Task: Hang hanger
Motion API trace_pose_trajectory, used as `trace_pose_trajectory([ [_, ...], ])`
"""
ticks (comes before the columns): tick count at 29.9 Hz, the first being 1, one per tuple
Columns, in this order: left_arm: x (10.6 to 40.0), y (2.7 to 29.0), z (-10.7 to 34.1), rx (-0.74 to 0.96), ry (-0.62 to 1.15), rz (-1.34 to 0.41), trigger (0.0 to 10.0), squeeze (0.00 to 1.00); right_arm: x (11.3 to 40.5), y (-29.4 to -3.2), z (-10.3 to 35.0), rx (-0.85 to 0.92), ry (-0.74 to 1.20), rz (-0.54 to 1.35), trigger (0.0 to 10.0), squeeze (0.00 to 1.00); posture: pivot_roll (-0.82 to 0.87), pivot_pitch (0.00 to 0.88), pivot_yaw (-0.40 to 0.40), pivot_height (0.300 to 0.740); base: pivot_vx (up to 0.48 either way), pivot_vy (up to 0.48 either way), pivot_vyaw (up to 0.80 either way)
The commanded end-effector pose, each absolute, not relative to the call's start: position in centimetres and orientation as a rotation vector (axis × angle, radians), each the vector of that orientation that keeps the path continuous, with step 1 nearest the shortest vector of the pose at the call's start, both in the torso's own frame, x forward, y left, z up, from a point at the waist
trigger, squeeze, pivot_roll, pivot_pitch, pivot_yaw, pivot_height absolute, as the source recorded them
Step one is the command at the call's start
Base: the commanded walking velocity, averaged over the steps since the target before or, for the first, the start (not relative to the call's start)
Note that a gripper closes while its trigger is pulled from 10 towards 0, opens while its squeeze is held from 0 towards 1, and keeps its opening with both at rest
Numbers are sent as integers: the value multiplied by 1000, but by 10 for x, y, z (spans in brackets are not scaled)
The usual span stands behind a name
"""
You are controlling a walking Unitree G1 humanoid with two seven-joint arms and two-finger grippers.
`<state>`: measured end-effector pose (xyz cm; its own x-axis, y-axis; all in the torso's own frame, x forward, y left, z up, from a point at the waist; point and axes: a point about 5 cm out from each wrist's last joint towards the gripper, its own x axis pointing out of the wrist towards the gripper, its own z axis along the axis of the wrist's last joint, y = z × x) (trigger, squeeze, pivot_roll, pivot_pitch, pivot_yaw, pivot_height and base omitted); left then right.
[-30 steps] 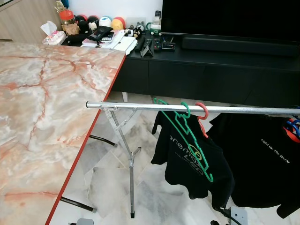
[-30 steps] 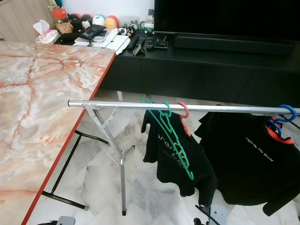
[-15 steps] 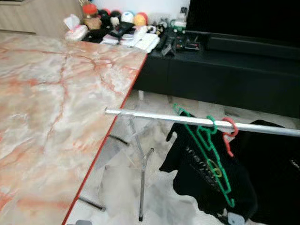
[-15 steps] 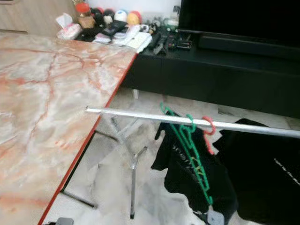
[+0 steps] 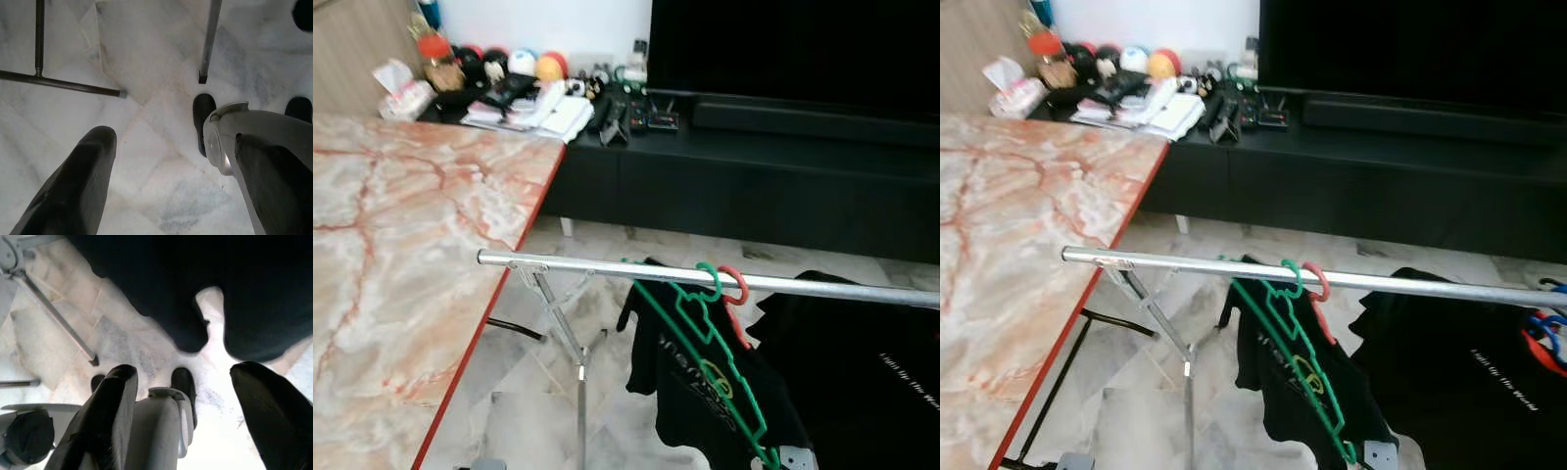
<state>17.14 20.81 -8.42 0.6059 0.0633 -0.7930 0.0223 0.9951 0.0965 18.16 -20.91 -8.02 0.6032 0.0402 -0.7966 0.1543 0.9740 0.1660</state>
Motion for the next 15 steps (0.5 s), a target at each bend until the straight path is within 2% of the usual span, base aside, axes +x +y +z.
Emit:
trace_pose_trajectory([
  [1,155,207,-92,90,978,26,10000,0,170,-212,-85,217,947,-51,10000,0,-7,176,-2,740,0,0,0],
  [6,154,206,-93,93,986,19,10000,0,171,-219,-81,208,909,-12,10000,0,-30,171,-11,740,0,0,0],
  [10,153,204,-93,94,992,12,10000,0,157,-229,-85,140,967,16,10000,0,-41,158,-22,740,0,0,0],
  [15,153,202,-94,98,994,9,10000,0,152,-237,-83,151,952,74,10000,0,-59,146,-28,740,0,0,0],
])
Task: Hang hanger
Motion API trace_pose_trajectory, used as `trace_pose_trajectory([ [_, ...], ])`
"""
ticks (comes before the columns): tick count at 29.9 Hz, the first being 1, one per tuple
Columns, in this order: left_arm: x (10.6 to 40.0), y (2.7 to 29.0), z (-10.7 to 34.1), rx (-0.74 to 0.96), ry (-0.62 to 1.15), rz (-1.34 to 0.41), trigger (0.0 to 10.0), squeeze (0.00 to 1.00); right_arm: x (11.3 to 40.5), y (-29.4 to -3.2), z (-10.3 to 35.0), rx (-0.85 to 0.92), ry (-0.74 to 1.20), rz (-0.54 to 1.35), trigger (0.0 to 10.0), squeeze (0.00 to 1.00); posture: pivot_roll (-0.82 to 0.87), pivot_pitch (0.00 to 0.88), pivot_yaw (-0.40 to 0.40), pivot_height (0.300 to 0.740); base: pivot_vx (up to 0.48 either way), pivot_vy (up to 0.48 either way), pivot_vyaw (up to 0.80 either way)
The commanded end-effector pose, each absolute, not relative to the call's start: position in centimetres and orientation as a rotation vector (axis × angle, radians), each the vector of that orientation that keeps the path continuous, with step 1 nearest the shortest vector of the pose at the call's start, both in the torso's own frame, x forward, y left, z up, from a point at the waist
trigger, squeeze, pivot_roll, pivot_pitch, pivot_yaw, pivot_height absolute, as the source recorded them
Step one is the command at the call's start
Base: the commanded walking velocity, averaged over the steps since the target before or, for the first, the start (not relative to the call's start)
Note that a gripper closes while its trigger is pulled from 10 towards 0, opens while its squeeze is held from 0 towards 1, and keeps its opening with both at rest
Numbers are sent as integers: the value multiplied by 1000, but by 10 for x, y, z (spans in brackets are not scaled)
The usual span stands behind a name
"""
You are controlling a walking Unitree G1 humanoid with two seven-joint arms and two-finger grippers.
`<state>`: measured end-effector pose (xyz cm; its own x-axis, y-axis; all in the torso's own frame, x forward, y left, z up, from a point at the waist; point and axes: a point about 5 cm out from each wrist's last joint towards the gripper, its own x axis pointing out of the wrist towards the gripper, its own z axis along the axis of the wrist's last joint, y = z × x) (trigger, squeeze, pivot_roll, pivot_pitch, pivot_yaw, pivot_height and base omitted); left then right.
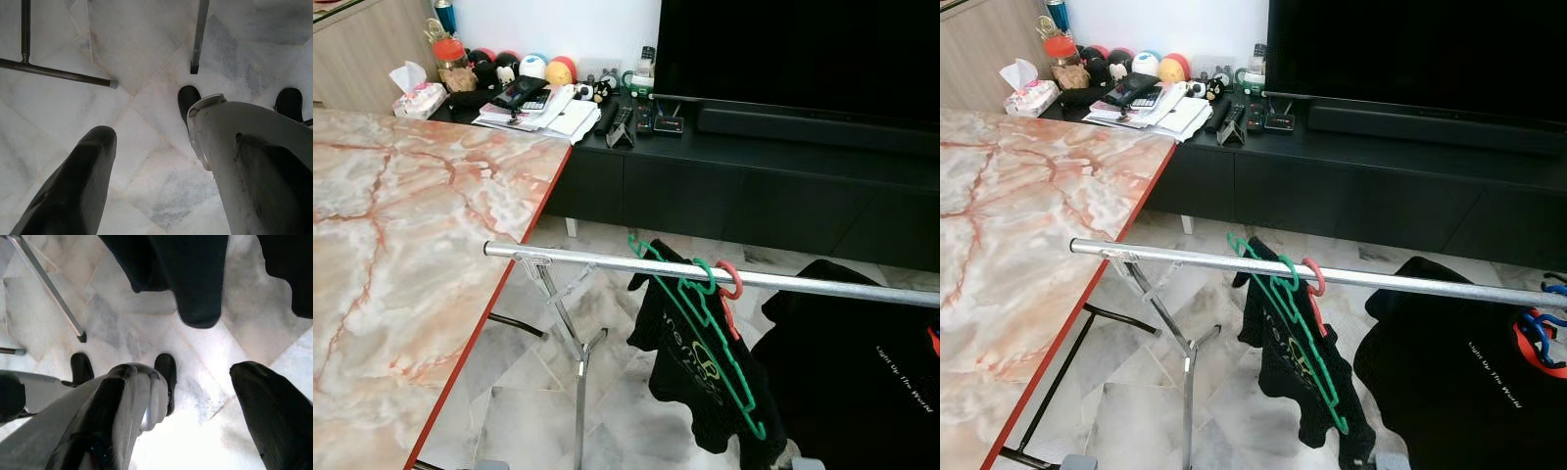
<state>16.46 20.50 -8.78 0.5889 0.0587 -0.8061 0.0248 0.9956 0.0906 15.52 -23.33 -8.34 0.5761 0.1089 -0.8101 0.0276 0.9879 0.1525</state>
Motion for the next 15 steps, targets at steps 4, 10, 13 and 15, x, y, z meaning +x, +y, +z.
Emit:
trace_pose_trajectory([
  [4,153,203,-94,102,996,8,10000,0,146,-240,-83,114,982,137,10000,0,-64,146,-26,740,0,0,0],
  [10,155,203,-93,110,997,3,10000,0,137,-249,-81,4,1046,334,10000,0,-96,134,-29,740,0,0,0],
  [13,156,202,-93,109,995,2,10000,0,132,-256,-79,-47,1073,395,10000,0,-104,137,-31,740,0,0,0],
  [15,157,202,-92,107,993,0,10000,0,99,-253,-77,-12,1002,489,10000,0,-106,144,-31,740,0,0,0],
])
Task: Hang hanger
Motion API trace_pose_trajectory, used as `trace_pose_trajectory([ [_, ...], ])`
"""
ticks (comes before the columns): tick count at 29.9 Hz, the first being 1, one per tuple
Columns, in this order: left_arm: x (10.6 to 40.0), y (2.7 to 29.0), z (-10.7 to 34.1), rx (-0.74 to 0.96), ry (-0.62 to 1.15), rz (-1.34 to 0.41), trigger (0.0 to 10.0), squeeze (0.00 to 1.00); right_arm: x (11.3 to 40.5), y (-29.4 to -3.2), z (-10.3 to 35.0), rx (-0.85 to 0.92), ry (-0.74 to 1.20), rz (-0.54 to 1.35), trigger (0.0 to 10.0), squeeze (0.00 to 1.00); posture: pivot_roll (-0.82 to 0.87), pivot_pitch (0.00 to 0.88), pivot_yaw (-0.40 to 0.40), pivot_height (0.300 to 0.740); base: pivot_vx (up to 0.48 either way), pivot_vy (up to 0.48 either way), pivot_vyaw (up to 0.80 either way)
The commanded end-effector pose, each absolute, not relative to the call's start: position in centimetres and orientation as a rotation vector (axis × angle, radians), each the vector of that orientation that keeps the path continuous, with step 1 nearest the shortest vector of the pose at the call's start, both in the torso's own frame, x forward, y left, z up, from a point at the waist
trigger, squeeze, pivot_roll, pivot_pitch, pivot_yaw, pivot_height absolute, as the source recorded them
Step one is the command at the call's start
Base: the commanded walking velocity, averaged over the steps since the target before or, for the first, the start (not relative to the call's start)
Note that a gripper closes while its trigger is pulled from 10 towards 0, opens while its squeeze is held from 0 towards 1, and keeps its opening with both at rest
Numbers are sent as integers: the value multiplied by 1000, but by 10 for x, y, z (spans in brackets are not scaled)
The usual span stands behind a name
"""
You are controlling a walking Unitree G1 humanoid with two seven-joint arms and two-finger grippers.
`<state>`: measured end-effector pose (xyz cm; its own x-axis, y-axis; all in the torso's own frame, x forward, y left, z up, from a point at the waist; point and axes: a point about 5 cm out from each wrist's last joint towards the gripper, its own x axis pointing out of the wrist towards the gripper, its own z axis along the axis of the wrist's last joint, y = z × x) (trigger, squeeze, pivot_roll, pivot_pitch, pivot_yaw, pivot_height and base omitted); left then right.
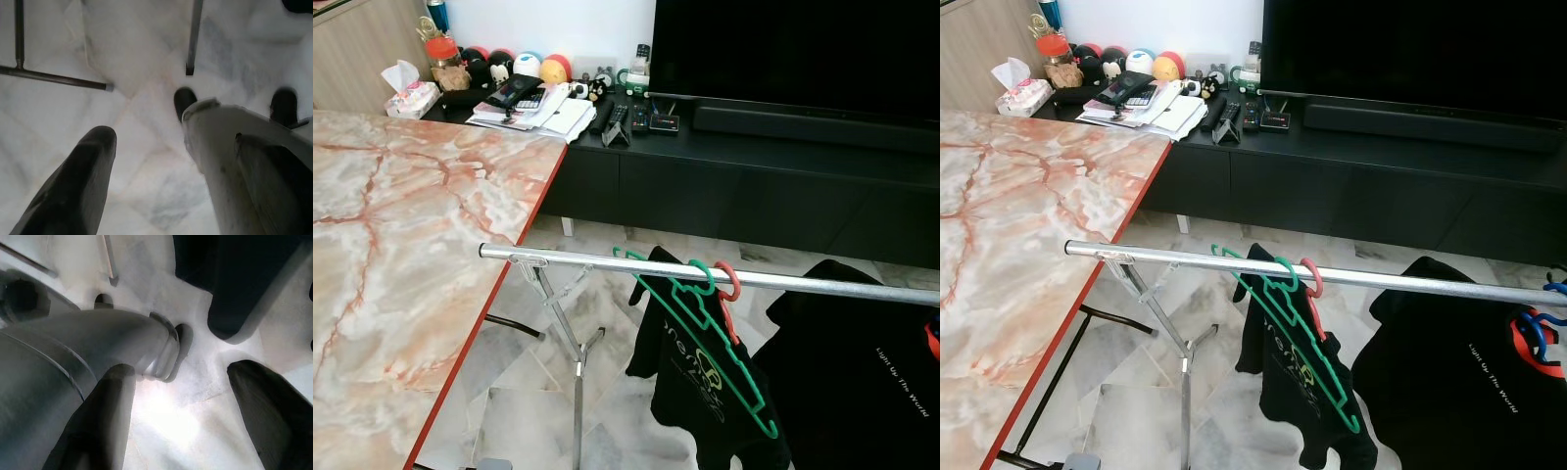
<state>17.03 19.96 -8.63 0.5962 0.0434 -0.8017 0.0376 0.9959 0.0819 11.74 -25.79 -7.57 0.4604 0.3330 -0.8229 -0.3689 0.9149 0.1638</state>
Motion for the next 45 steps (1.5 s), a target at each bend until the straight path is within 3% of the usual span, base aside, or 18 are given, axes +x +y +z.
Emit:
trace_pose_trajectory([
  [1,157,202,-92,106,992,0,10000,0,73,-243,-66,15,937,556,10000,0,-112,149,-33,740,0,0,0],
  [6,159,202,-92,106,991,-4,10000,0,35,-223,-28,32,903,713,10000,0,-122,157,-36,740,0,0,0],
  [13,161,201,-91,107,990,-7,10000,0,46,-235,1,-7,900,717,10000,0,-126,168,-31,740,0,0,0],
  [18,162,200,-91,107,990,-6,10000,0,98,-282,27,-117,739,367,10000,0,-126,170,-30,740,0,0,0],
  [19,162,200,-91,107,990,-6,10000,0,98,-282,27,-117,739,367,10000,0,-126,170,-30,740,0,0,0],
  [20,163,200,-91,105,990,-6,10000,0,113,-300,36,-157,688,226,10000,0,-120,169,-32,740,0,0,0],
  [23,162,199,-91,103,990,-5,10000,0,124,-319,42,-167,663,37,10000,0,-120,168,-29,740,0,0,0],
  [27,162,199,-91,103,990,-5,10000,0,126,-322,43,-166,652,-4,10000,0,-117,169,-29,740,0,0,0],
  [30,162,200,-91,108,991,-7,10000,0,142,-303,64,7,485,-15,10000,0,-113,174,-21,740,0,0,0],
  [32,162,201,-91,112,992,-9,10000,0,151,-296,69,11,453,20,10000,0,-113,176,-17,740,0,0,0],
  [41,163,203,-90,114,989,-6,10000,0,193,-243,80,79,490,284,10000,0,-91,176,-19,740,0,0,0],
  [45,164,205,-89,113,988,0,10000,0,218,-231,76,104,490,287,10000,0,-76,178,-19,740,0,0,0],
])
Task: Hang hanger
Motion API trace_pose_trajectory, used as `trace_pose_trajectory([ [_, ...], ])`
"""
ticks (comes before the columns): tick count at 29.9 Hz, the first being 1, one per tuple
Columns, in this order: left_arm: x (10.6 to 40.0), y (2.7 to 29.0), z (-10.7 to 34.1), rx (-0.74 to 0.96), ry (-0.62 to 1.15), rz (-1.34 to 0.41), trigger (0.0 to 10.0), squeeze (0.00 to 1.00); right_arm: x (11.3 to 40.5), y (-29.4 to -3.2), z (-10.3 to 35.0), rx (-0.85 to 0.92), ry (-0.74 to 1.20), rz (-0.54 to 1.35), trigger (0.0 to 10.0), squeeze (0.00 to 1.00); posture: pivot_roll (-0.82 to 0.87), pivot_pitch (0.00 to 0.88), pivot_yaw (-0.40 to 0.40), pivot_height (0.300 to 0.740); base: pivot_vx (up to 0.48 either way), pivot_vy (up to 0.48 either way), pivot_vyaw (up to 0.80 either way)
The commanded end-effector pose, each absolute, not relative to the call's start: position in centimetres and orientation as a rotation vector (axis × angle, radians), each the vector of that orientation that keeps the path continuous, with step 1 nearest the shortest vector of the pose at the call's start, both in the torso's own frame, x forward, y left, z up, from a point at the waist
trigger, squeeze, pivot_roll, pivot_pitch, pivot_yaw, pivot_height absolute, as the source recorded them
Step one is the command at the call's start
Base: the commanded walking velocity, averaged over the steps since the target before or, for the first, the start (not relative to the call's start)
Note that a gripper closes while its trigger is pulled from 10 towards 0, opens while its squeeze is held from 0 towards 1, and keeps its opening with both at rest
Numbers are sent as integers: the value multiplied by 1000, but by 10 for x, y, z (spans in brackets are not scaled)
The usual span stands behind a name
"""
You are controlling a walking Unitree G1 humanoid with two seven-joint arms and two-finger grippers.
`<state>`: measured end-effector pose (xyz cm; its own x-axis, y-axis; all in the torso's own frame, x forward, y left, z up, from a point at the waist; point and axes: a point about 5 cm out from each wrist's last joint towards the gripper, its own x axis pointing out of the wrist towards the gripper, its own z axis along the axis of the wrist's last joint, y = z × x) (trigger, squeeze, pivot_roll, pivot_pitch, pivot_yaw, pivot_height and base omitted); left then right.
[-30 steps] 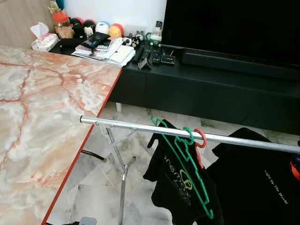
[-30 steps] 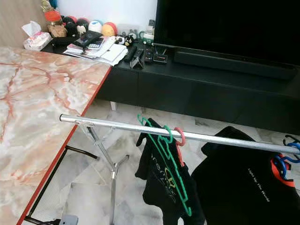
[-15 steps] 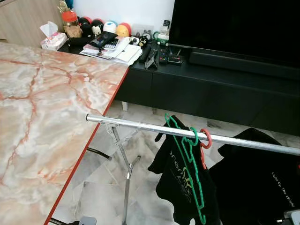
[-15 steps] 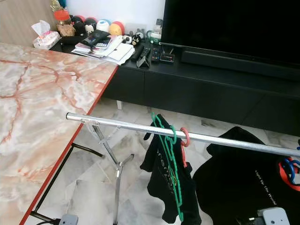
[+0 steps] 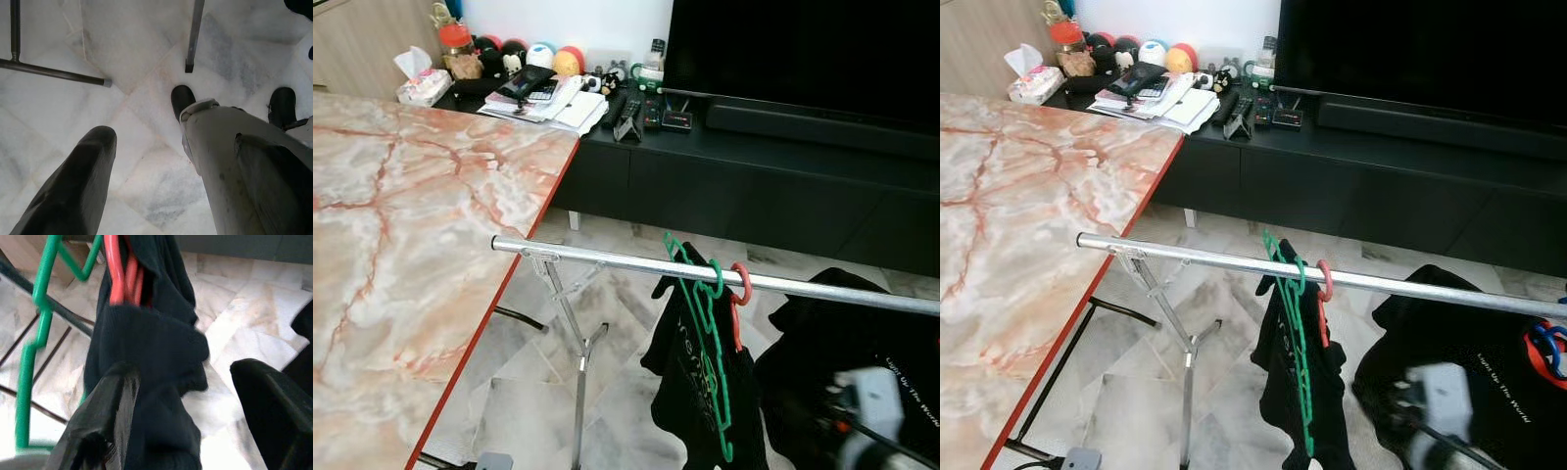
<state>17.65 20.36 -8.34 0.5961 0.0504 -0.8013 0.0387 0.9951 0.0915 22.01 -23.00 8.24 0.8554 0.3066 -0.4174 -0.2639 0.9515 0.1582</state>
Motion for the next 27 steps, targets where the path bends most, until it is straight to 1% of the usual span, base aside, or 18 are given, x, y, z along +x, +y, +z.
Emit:
trace_pose_trajectory([
  [1,164,205,-89,113,988,0,10000,0,219,-230,76,103,490,290,10000,0,-76,178,-19,740,0,0,0],
  [2,164,205,-89,113,990,1,10000,0,224,-226,77,89,489,311,10000,0,-74,179,-19,740,0,0,0],
  [3,163,206,-90,113,993,3,10000,0,235,-218,78,66,467,333,10000,0,-70,177,-18,740,0,0,0],
  [10,158,205,-92,109,1001,9,10000,0,254,-207,90,106,391,361,10000,0,-50,171,-18,740,0,0,0],
  [14,155,205,-93,109,1006,9,10000,0,255,-207,91,104,386,367,10000,0,-52,167,-18,740,0,0,0],
  [20,151,205,-94,112,1015,3,10000,0,259,-213,88,87,377,319,10000,0,-58,160,-15,740,0,0,0],
  [25,152,205,-94,108,1012,5,10000,0,270,-214,88,41,351,241,10000,0,-53,162,-19,740,0,0,0],
  [27,154,205,-94,106,1010,7,10000,0,277,-211,92,80,317,209,10000,0,-47,168,-23,740,0,0,0],
])
